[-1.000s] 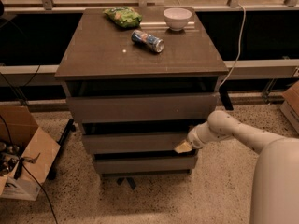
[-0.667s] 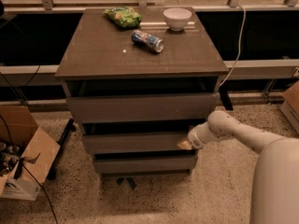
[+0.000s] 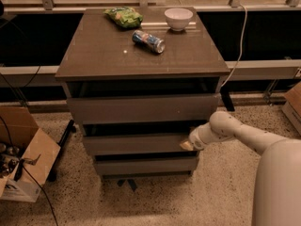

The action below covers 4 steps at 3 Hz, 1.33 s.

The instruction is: Open middle drawer

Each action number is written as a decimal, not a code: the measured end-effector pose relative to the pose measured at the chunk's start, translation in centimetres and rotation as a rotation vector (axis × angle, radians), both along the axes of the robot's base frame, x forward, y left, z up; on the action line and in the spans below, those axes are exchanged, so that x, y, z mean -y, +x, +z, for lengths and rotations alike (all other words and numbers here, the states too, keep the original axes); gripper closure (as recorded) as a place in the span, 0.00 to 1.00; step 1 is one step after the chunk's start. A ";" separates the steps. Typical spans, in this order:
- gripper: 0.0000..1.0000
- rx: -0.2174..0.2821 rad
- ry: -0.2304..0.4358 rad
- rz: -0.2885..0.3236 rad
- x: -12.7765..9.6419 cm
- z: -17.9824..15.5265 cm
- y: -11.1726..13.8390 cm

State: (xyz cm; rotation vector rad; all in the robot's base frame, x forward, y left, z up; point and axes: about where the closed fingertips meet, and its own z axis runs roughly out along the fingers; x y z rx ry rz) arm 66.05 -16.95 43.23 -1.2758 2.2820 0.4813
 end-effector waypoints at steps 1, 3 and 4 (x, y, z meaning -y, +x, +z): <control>1.00 0.000 0.000 0.000 0.0 0.0 0.0; 1.00 0.000 0.000 0.000 0.0 0.0 0.0; 0.82 0.000 0.000 0.000 0.0 0.0 0.0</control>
Offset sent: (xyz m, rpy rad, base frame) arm -0.1487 -0.0311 0.3352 -0.0321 -0.6001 0.0949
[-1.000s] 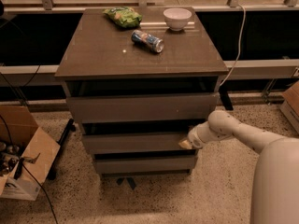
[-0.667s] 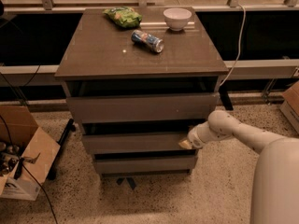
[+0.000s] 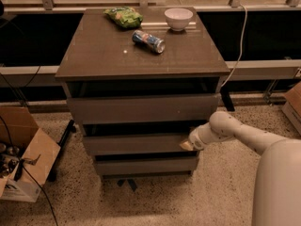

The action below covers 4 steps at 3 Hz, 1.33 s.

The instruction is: Open middle drawer

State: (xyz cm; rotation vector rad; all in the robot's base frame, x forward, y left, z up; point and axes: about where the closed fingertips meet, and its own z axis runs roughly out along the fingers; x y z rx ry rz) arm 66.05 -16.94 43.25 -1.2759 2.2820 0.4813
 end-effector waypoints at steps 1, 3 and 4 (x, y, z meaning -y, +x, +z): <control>0.58 0.000 0.000 0.000 0.0 0.0 0.0; 0.11 0.000 0.000 0.000 0.0 0.1 0.0; 0.00 0.000 0.000 0.000 0.0 0.1 0.0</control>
Offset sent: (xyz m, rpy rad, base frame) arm 0.0071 -0.0091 0.0205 0.1917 -0.0492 0.1084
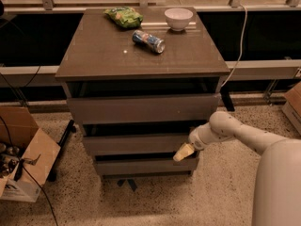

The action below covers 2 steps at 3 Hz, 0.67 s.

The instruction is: Open middle drawer

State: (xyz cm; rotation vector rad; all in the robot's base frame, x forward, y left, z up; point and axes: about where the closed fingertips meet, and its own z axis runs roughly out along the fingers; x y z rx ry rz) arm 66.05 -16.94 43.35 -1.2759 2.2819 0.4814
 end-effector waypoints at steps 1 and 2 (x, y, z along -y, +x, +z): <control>0.00 0.000 0.000 0.000 0.0 0.0 0.0; 0.00 0.000 0.000 0.000 0.0 0.0 0.0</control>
Offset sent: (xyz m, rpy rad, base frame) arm -0.0806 -0.0479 0.2333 0.6674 -0.6456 0.0870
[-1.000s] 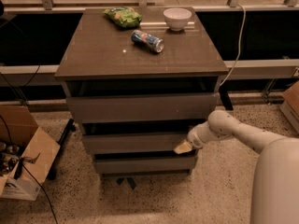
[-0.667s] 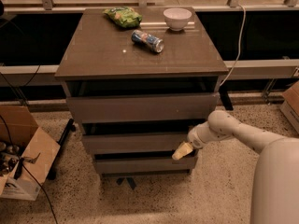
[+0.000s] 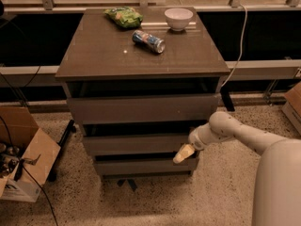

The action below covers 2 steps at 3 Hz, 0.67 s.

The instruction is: Open middle drawer

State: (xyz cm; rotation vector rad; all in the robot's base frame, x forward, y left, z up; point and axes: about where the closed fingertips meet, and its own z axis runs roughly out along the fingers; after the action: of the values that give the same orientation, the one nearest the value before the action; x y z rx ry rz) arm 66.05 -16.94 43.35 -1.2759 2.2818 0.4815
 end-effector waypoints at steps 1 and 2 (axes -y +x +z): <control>0.19 0.000 0.000 0.000 0.0 0.0 0.0; 0.42 0.000 0.000 0.000 0.0 0.1 0.0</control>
Offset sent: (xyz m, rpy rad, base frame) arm -0.1250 -0.0664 0.2153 0.5460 -0.6123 -0.0431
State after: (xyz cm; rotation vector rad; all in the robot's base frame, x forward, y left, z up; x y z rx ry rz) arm 66.05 -16.94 43.41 -1.2758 2.2817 0.4815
